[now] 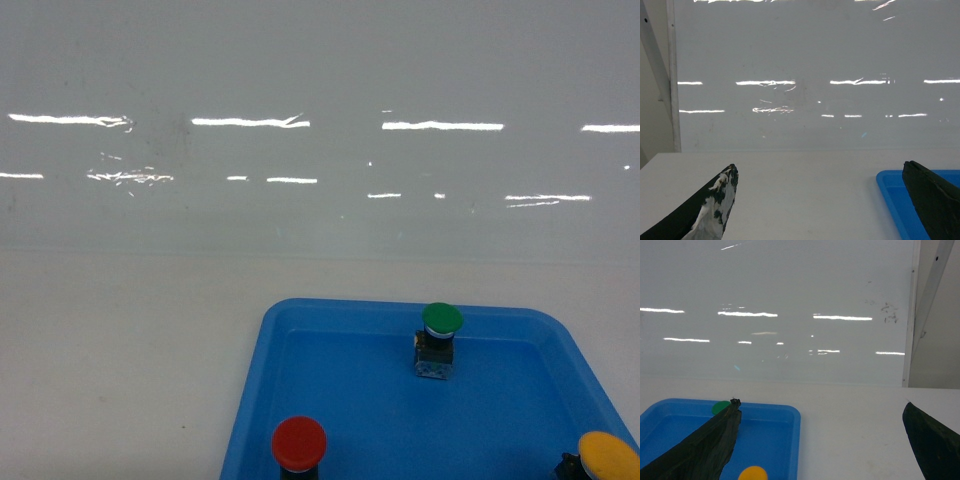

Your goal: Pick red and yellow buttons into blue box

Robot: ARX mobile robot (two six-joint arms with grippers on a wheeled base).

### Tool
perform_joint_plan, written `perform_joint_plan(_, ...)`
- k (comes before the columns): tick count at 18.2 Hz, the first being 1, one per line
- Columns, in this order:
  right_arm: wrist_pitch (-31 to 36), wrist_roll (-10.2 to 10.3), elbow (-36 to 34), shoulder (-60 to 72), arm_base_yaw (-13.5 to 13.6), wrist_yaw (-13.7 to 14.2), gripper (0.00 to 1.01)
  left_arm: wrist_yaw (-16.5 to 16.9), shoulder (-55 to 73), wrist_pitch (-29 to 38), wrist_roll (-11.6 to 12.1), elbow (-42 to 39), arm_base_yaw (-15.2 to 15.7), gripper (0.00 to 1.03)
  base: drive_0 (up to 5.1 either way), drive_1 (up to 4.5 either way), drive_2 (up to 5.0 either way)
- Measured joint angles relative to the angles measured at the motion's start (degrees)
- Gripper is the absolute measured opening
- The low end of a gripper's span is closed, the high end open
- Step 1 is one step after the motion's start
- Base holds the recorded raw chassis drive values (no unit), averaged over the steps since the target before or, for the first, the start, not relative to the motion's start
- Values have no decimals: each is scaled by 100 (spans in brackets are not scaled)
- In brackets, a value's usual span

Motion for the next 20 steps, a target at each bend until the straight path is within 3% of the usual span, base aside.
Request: perform_joint_plan(20,2,0,0,0,0,0,98,0,0,0,0,0,0,98,0,0,0)
